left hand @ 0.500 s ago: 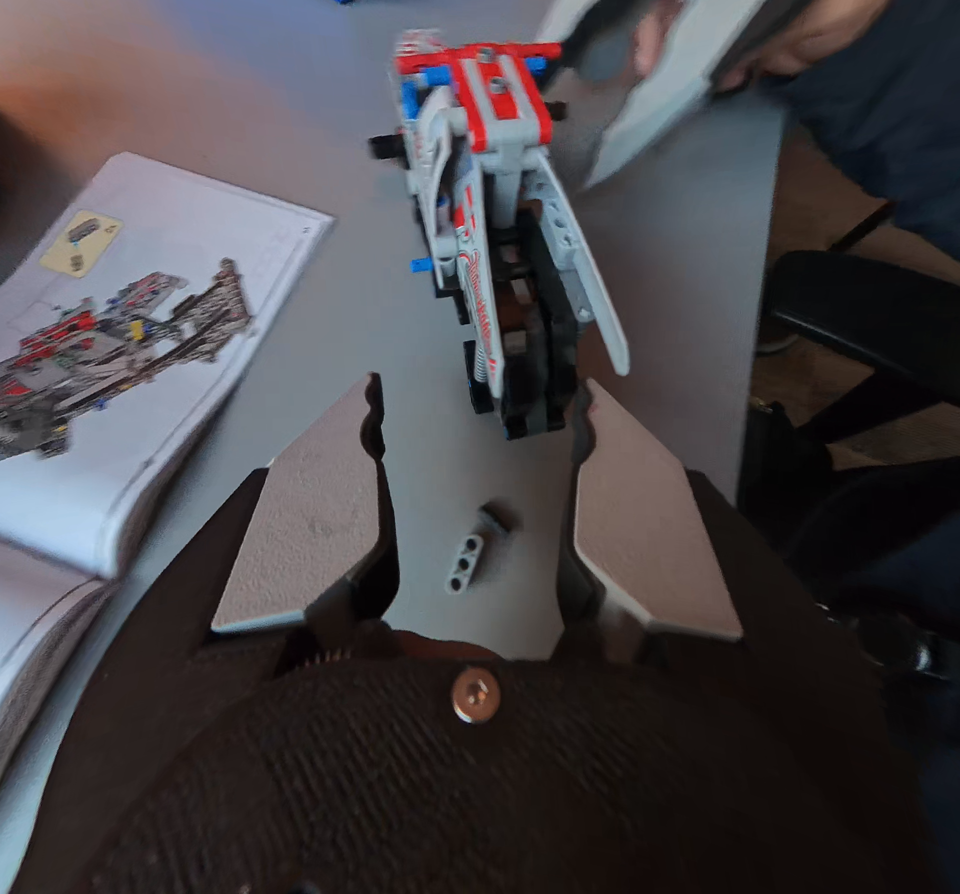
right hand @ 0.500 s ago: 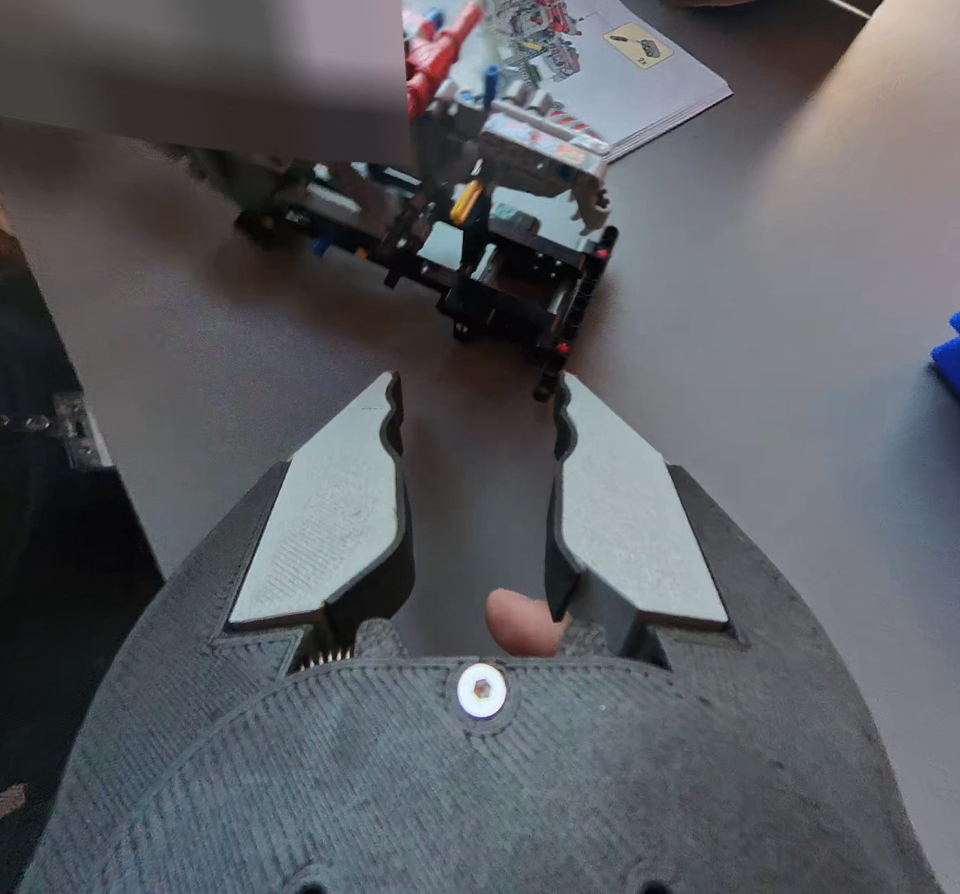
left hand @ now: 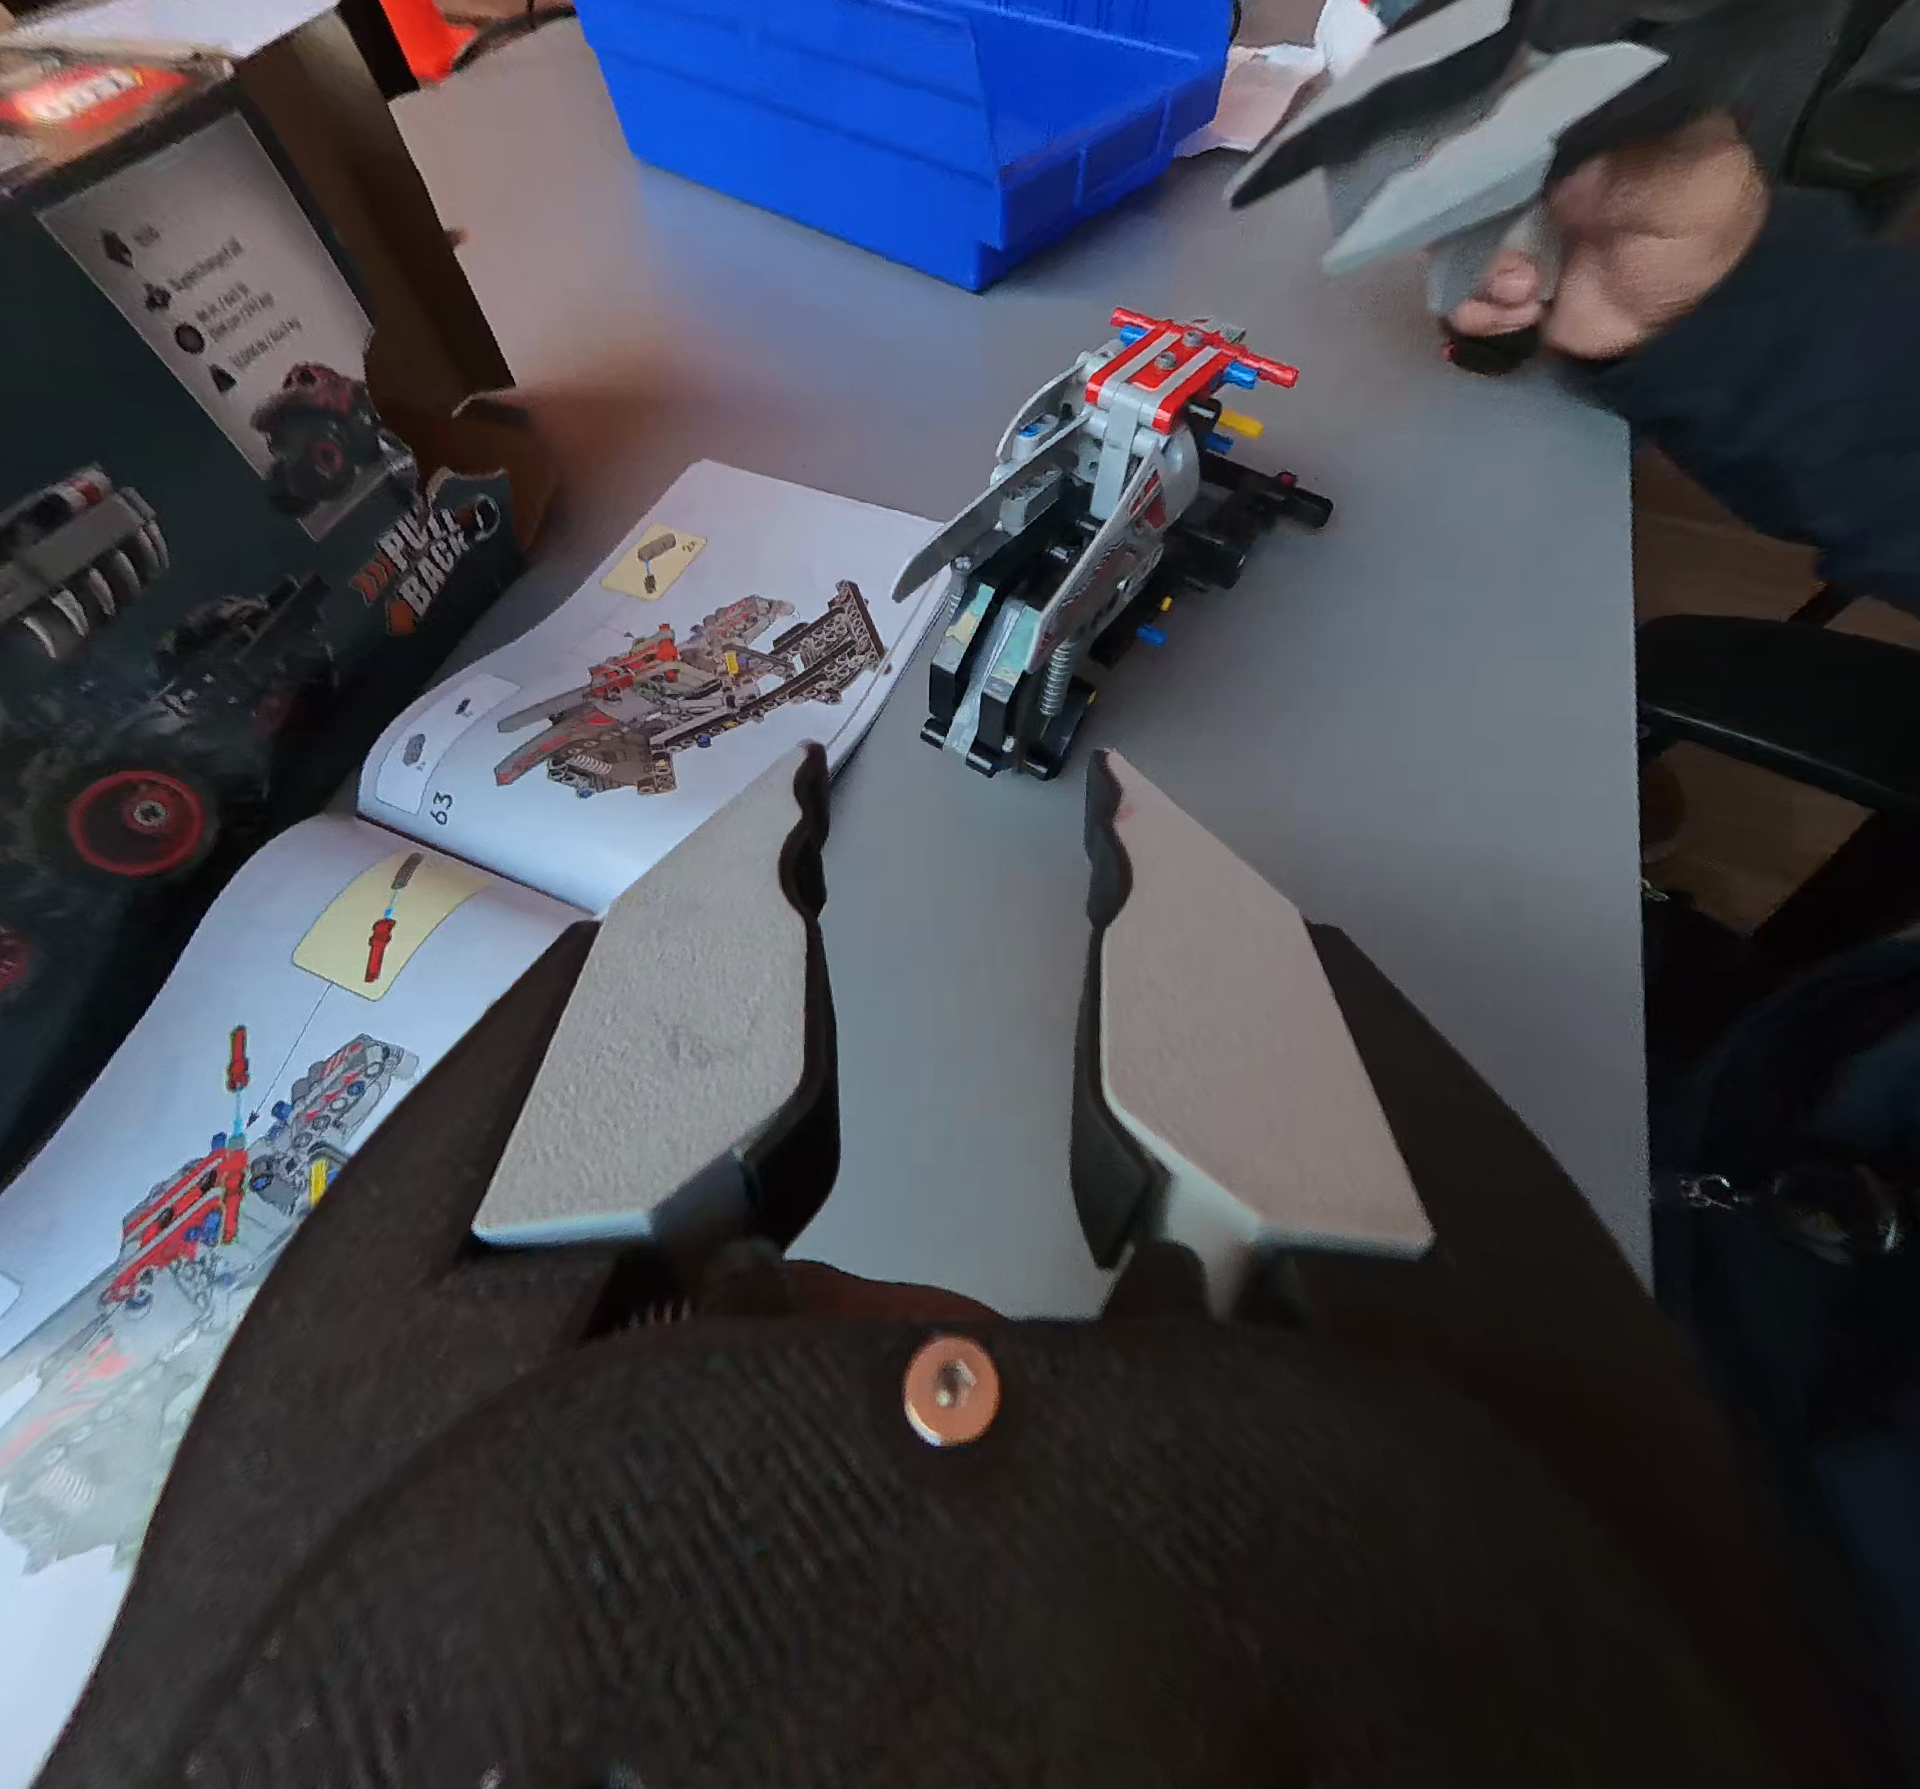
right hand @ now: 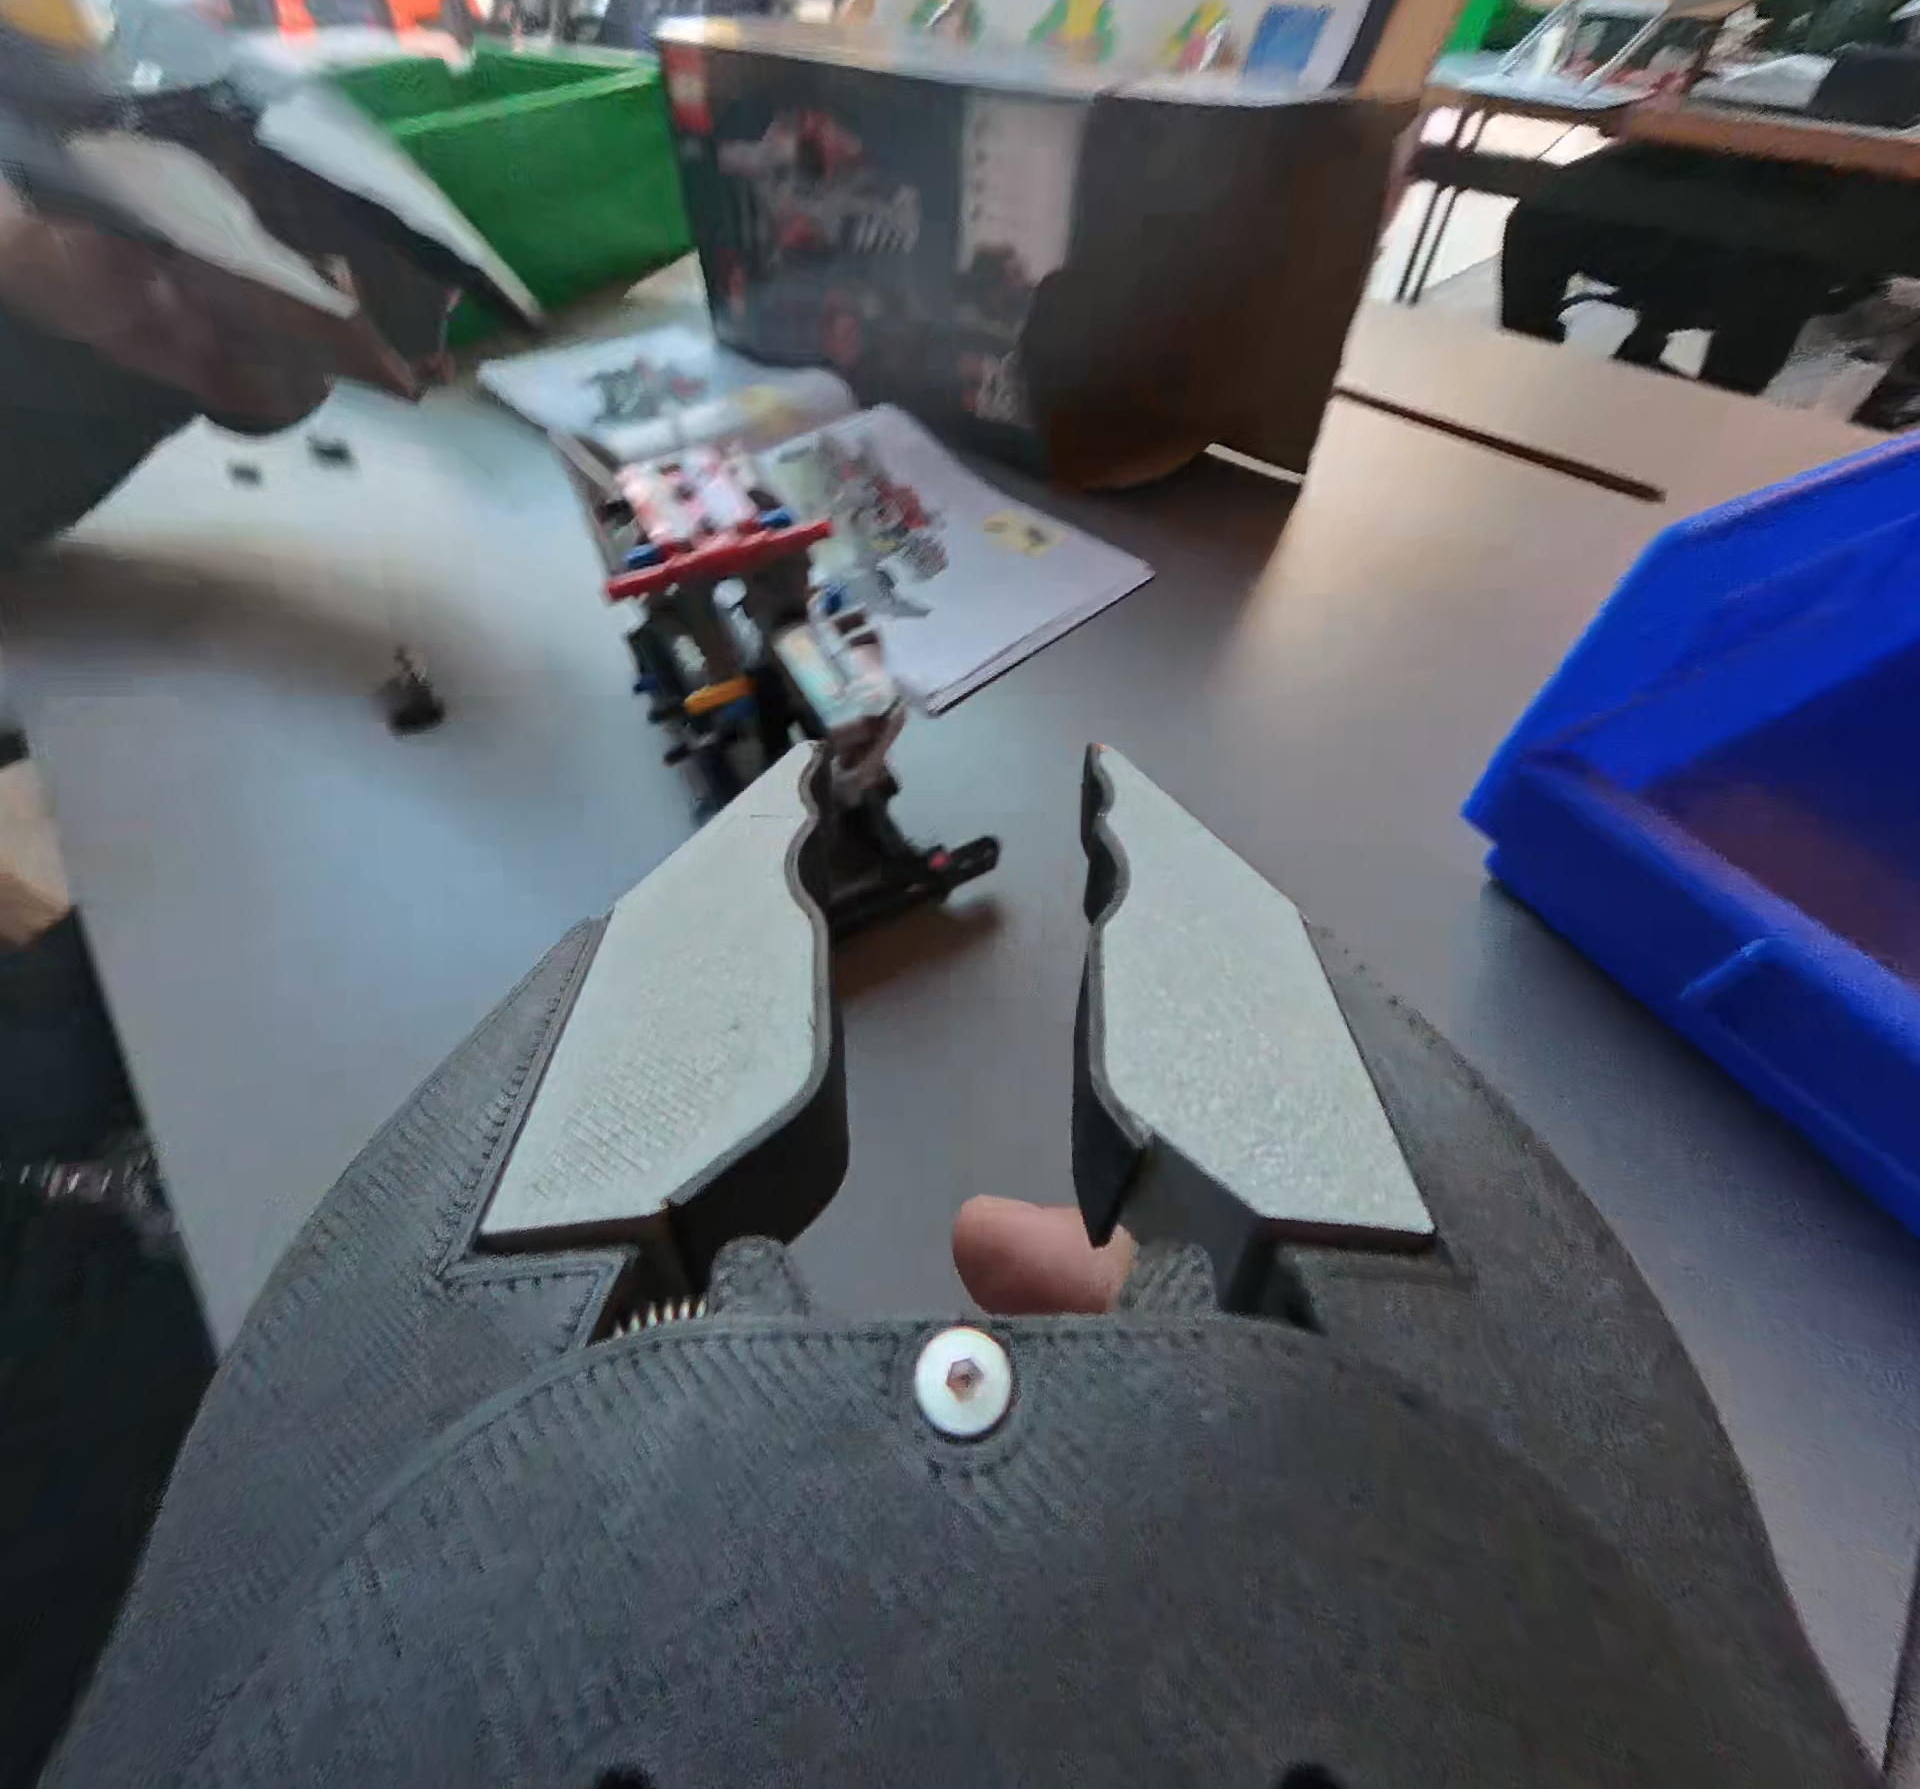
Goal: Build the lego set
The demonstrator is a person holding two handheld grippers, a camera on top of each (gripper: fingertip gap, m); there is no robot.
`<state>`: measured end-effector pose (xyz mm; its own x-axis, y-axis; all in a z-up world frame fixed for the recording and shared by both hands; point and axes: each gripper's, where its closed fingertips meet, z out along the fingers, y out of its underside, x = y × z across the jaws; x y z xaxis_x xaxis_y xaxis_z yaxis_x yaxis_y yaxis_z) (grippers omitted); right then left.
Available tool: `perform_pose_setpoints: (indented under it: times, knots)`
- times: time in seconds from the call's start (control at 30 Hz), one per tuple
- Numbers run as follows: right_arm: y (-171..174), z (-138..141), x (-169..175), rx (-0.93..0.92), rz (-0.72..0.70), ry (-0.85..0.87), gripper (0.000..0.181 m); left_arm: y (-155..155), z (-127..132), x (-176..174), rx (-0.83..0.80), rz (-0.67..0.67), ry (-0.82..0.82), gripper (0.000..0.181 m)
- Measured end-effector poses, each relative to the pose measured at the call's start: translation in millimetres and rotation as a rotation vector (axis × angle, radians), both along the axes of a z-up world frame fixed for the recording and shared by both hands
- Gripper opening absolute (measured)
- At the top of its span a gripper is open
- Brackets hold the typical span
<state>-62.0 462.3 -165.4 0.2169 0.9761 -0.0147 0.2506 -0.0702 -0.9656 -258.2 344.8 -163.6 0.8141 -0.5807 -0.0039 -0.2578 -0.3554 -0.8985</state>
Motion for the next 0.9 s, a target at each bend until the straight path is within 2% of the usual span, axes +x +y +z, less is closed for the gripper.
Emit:
perform_pose_setpoints:
  times: [0.13, 0.2, 0.3, 0.43, 0.9]
  knots:
    - [39.6, 15.8, -6.8, -0.033, -0.117, 0.143, 0.05, -0.4, -14.8, 5.3, -0.018, -0.039, -0.02, 0.042]
    - [48.0, 15.5, -9.0, -0.056, -0.132, 0.146, 0.056, -2.4, -23.3, 5.0, -0.069, -0.051, -0.019, 0.042]
    - [56.3, 7.4, -4.2, -0.013, -0.187, 0.097, 0.056, -3.6, -23.6, 6.1, -0.069, -0.041, -0.052, 0.038]
    - [58.9, 6.0, 3.6, -0.011, -0.237, 0.112, 0.056, -2.8, -32.4, 5.0, -0.096, -0.005, -0.009, 0.038]
    - [56.3, -9.4, -1.4, 0.053, -0.251, 0.002, 0.058, -5.0, -44.2, 11.1, -0.209, 0.014, -0.129, 0.038]
